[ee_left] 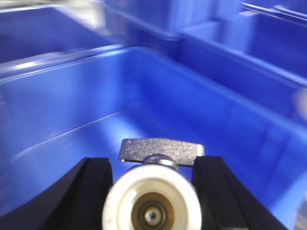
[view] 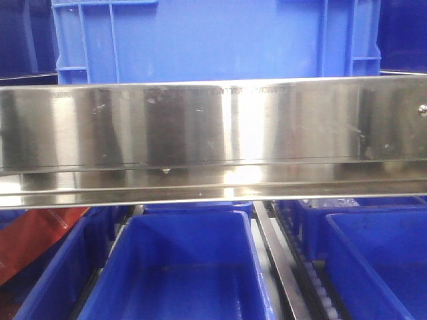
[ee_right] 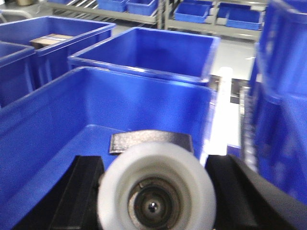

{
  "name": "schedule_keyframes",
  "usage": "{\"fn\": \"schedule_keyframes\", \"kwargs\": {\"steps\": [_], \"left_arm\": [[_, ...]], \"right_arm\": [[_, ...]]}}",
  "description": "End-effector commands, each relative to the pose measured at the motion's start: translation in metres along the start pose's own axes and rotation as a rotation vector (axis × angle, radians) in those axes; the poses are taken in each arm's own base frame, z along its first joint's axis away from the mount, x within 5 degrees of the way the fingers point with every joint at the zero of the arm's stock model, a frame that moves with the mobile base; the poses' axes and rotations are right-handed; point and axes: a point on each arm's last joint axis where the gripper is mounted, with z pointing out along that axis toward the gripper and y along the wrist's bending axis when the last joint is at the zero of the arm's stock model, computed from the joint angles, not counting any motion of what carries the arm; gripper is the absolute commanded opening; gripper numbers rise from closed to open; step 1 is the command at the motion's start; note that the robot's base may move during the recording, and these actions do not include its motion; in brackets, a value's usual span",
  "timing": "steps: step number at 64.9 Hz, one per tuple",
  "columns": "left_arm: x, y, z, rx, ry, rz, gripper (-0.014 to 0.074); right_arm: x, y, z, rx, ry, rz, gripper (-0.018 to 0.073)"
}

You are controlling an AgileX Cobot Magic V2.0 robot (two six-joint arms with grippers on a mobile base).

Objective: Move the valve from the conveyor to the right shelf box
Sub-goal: 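Lower the left gripper into the blue bin and open it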

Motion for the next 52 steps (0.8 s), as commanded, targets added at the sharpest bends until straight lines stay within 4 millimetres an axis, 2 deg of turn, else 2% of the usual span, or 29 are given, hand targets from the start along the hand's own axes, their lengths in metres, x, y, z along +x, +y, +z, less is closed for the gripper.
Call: {"fn": "schedule_keyframes", "kwargs": {"steps": [1, 15, 28, 44, 48, 52], "left_arm": [[-0.012, -0.009, 0.010, 0.021, -0.050, -0.007, -0.0111], [-0.003, -0.010, 0.046, 0.025, 0.005, 0.006, -0.0111], [0.000, -0.006, 0.050, -0.011, 0.022, 0.048, -0.0111], [0.011, 0.004, 0.069, -0.029, 0.066, 0.033, -0.0111], [0.013, 0.006, 0.073, -0.033, 0.074, 0.028, -0.0101], [0.018, 0.007, 0.078, -0.031, 0.099, 0.026, -0.0022]], "right_arm": [[-0.018, 0.003, 0.006, -0.010, -0.134, -0.008, -0.0162], [-0.009, 0.004, 0.039, -0.011, -0.111, -0.008, -0.0162], [0.002, 0.004, 0.059, -0.012, -0.066, -0.008, -0.0162], [0.013, 0.006, 0.078, -0.018, -0.018, -0.009, -0.0158], [0.016, 0.006, 0.083, -0.018, -0.006, -0.009, -0.0114], [0.021, 0.006, 0.088, -0.017, 0.013, -0.009, -0.0017]]}}
